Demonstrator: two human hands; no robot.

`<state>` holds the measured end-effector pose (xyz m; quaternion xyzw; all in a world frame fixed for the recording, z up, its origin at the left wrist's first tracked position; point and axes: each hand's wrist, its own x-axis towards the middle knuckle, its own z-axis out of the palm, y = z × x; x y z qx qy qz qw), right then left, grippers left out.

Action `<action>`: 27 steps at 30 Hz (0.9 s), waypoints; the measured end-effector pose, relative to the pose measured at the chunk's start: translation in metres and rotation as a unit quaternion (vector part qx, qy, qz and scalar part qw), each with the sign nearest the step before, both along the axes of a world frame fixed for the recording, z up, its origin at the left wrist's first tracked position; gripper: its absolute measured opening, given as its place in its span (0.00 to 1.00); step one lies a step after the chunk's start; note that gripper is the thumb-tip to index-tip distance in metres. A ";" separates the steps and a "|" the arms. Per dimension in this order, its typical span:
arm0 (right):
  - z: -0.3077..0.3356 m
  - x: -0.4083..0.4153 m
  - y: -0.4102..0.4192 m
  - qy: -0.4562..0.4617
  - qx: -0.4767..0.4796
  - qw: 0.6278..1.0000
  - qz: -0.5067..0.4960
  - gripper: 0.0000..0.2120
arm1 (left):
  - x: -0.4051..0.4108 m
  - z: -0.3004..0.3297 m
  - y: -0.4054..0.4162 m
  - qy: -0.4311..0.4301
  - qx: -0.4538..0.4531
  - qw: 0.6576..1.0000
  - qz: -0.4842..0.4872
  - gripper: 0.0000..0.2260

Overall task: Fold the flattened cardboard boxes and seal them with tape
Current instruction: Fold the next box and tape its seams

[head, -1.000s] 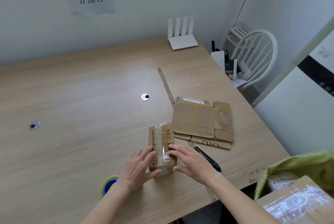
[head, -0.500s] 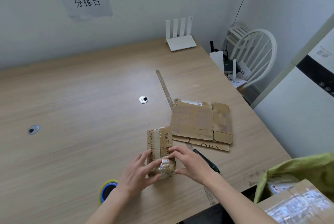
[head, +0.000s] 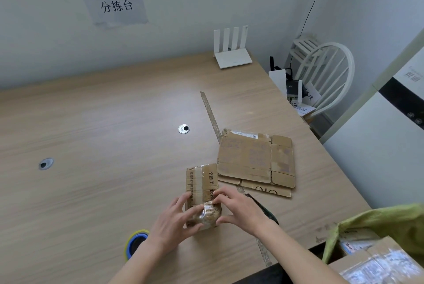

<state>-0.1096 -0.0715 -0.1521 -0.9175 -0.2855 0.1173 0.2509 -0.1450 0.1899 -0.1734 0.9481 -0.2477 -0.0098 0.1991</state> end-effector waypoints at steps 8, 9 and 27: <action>0.009 -0.008 0.000 0.039 0.030 0.998 -0.051 0.34 | -0.006 0.001 0.004 0.045 -0.036 0.996 0.061 0.31; 0.011 -0.011 0.004 0.043 0.039 0.995 -0.078 0.35 | -0.006 0.003 0.003 0.052 -0.048 0.994 0.084 0.31; 0.035 0.016 0.052 0.154 -0.141 0.977 -0.033 0.51 | 0.022 0.033 0.022 0.087 -0.010 0.985 0.146 0.34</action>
